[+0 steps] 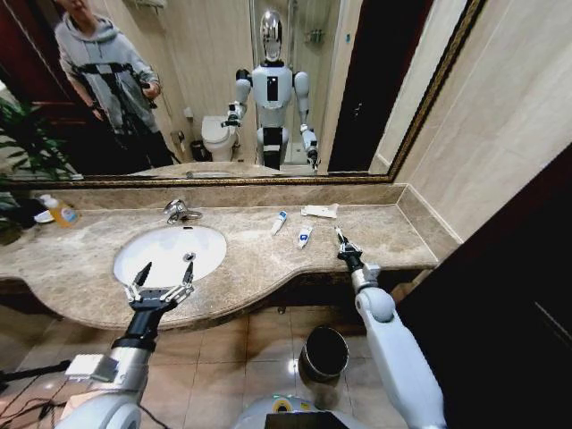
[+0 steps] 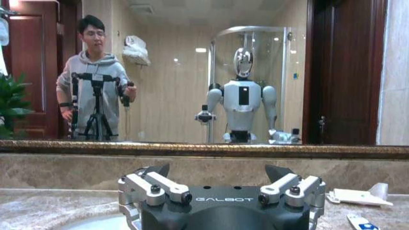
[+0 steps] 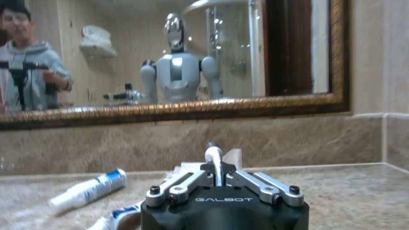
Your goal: Pick up the trash from the sink and place it in the trash bin.
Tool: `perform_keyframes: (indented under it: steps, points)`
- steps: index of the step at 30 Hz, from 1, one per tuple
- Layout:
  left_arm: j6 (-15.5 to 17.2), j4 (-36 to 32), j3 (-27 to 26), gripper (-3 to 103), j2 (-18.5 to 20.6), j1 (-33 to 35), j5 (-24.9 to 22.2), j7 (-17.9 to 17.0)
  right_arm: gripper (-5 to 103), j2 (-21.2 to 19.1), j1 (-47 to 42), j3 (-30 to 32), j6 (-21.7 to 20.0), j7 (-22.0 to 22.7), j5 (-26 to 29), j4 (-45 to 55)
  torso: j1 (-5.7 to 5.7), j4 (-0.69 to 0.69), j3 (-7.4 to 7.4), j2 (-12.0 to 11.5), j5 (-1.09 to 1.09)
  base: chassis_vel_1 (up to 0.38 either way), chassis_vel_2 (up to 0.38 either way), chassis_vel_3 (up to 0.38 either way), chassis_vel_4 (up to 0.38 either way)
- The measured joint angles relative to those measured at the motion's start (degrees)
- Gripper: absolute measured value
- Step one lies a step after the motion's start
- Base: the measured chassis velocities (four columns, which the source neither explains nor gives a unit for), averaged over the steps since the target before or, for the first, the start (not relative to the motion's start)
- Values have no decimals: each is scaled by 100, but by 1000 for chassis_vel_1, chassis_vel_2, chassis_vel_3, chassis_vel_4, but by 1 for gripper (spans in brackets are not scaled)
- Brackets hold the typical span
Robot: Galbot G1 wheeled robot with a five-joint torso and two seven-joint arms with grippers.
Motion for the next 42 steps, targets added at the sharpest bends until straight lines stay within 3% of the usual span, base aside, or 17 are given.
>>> perform_keyframes:
  steps: [11,20,23,30,36,42]
  points:
    - [0,-1,0,100,0,0,0,1,4,258,-1541,183,211,144,-110,1493,-1,1,-1,1,-1,0,0,0,0]
    - [0,0,0,100,0,0,0,1,4,866,-2861,282,967,-49,-875,1653,-1,0,-1,1,-1,0,0,0,0]
    - [0,0,0,100,0,0,0,0,4,1140,-3301,274,1430,-179,-1215,1242,-1,0,0,1,-1,0,0,0,0]
    - [0,0,0,100,0,0,0,0,4,1238,-3507,189,2020,-238,-1329,191,-1,1,0,0,-1,0,0,0,0]
    - [0,0,0,100,0,0,0,0,4,1209,-3087,182,2617,-232,-1697,-1298,0,1,0,0,-1,0,0,0,0]
    - [0,0,0,100,0,0,0,0,4,1229,-2540,191,2869,-165,-1986,-2344,0,1,0,-1,-1,0,0,0,0]
